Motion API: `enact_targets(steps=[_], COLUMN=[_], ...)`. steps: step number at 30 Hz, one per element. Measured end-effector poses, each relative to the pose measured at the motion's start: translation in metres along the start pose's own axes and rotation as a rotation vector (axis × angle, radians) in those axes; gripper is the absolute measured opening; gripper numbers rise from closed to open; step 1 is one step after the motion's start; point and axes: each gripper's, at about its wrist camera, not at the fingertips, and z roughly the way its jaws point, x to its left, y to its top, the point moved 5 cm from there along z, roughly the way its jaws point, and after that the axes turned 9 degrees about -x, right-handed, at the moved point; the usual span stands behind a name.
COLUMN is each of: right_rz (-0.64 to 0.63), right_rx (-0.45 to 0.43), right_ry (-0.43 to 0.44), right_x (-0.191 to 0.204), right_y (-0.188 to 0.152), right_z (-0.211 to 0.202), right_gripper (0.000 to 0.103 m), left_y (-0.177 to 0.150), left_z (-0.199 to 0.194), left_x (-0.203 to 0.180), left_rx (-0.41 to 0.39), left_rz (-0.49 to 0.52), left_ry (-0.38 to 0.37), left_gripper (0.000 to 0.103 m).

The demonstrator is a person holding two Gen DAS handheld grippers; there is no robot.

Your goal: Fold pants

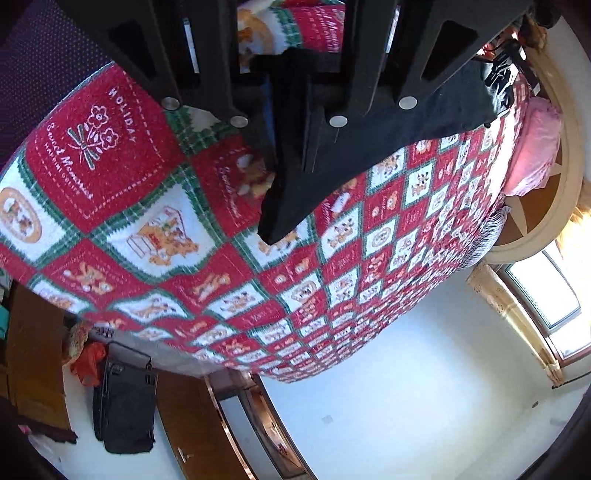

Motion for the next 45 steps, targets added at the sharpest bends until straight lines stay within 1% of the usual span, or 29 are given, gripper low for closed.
enact_targets(steps=[5,14,22,31,45], right_rz=[-0.044,-0.095,-0.143,-0.218,-0.347], right_rx=[-0.035,-0.025,0.039,0.121,0.228], right_ry=[0.046,0.137,0.209,0.276,0.313], right_x=[0.042,0.108,0.159,0.218,0.288], right_y=[0.005,-0.006,-0.031,-0.068,-0.130], right_z=[-0.013,-0.008,0.017,0.048,0.093], right_gripper=[0.012,0.012,0.012,0.012,0.012], left_y=[0.003,0.007,0.011,0.012,0.011], left_z=[-0.001,-0.004,-0.006,-0.007,-0.007], left_x=[0.003,0.008,0.009,0.009,0.006], left_rx=[-0.002,-0.013,-0.022,-0.025,-0.023], left_rz=[-0.015,-0.037,-0.046,-0.055,-0.066], left_ry=[0.002,0.006,0.003,-0.003,-0.018], left_gripper=[0.103,0.103,0.103,0.103,0.103])
